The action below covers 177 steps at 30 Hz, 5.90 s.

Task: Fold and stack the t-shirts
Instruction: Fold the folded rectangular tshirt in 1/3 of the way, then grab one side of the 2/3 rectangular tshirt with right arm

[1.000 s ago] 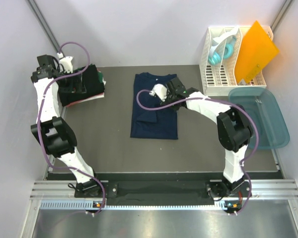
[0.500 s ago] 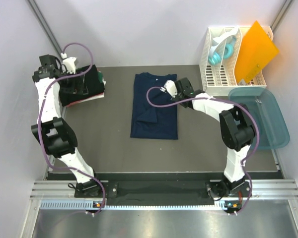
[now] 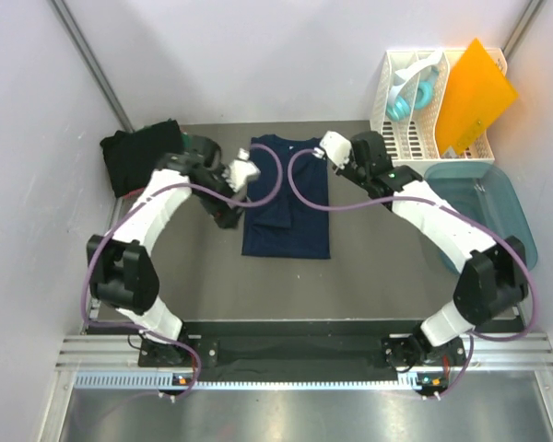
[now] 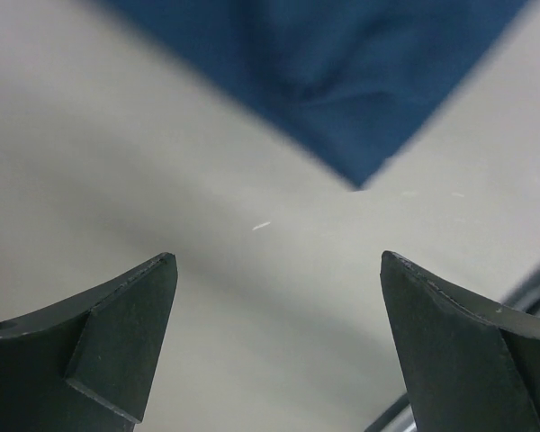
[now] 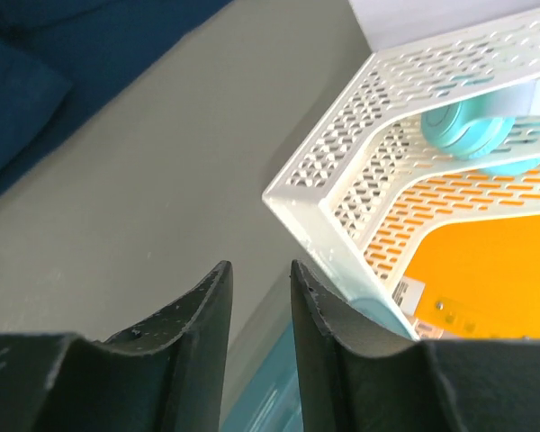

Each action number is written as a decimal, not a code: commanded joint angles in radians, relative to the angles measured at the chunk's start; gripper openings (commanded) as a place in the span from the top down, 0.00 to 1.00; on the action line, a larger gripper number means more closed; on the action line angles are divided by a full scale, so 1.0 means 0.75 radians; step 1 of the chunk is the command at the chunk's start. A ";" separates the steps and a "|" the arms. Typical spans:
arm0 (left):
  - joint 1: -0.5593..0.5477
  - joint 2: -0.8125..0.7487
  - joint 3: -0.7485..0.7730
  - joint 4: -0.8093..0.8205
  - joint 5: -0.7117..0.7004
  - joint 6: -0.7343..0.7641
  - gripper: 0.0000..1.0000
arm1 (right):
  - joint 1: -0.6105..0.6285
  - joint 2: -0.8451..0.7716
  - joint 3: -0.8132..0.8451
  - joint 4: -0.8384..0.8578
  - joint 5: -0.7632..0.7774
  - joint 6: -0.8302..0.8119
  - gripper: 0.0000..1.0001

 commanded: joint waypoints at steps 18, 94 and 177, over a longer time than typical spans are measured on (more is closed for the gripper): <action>-0.520 0.415 0.179 0.348 -0.259 -0.034 0.01 | -0.009 -0.202 -0.189 -0.122 0.063 -0.135 0.70; -0.465 0.417 -0.076 0.960 -1.286 -0.005 0.49 | -0.005 -0.076 -0.062 -0.105 0.079 -0.102 0.76; -0.029 0.824 0.450 0.466 0.354 -0.095 1.00 | -0.199 1.072 0.915 -0.334 -0.825 0.545 1.00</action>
